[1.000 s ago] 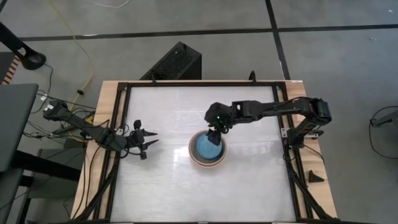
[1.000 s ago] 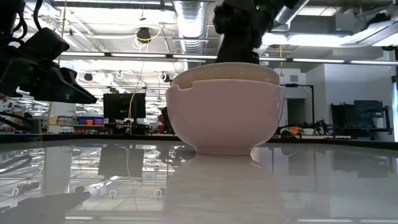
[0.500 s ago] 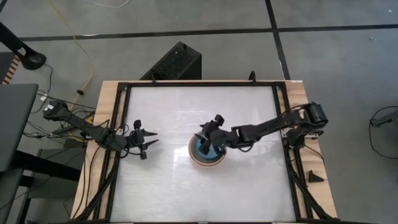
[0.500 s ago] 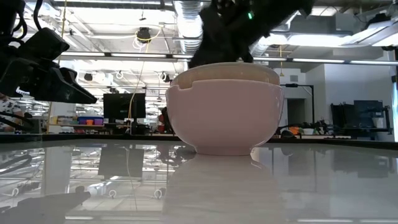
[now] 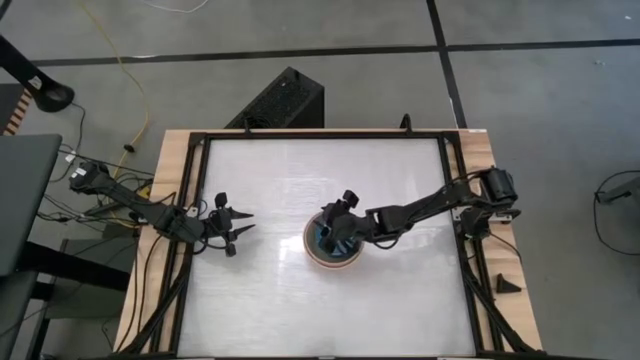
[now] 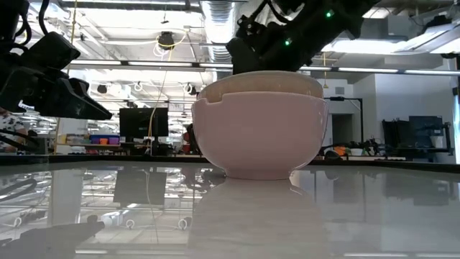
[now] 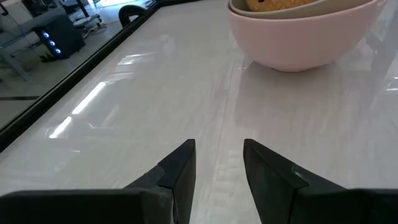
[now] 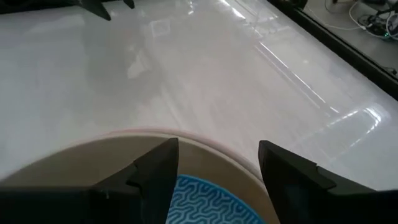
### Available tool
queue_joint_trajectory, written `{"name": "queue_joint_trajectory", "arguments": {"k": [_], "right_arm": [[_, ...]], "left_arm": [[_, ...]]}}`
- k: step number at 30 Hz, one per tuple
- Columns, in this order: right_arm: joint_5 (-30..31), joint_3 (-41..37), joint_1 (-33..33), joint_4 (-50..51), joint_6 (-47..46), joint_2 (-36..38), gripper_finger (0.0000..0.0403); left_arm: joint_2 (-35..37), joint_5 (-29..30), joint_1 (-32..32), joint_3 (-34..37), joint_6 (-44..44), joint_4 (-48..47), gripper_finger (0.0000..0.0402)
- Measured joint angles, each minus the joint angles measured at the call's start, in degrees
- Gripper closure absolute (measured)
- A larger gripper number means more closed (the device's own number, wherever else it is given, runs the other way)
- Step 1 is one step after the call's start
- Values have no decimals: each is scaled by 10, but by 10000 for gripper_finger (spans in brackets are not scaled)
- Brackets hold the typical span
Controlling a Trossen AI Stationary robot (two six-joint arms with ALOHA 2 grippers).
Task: Nest bowls inside each other
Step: Stack the patterned blue bowl on the light blue bowl, then return to Home Position
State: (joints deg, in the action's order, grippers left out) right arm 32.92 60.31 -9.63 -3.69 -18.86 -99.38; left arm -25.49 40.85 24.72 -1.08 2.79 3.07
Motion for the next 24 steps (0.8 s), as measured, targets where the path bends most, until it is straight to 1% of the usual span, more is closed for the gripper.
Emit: {"name": "queue_joint_trajectory", "arguments": {"k": [2,5,8,11,12,14,16,18,21,24], "right_arm": [[-1,0,0,3,11,11,150],[-6,6,-5,4,28,47,150],[-43,10,-20,2,59,94,150],[-97,10,-47,36,83,152,150],[-107,9,-58,52,90,173,150],[-105,-7,-86,75,110,220,150],[-90,-45,-110,74,117,271,150],[-89,-103,-128,60,118,325,150],[-95,-220,-145,-32,123,405,150],[-148,-333,-146,-151,133,466,150]], "left_arm": [[0,0,0,0,0,0,276],[0,0,0,0,0,0,276],[0,0,0,0,0,0,276],[0,0,0,0,0,0,276],[0,0,0,0,0,0,276],[0,0,0,0,0,0,276],[0,0,0,0,0,0,276],[0,0,0,0,0,0,276],[0,0,0,0,0,0,276],[0,0,0,0,0,0,276]]}}
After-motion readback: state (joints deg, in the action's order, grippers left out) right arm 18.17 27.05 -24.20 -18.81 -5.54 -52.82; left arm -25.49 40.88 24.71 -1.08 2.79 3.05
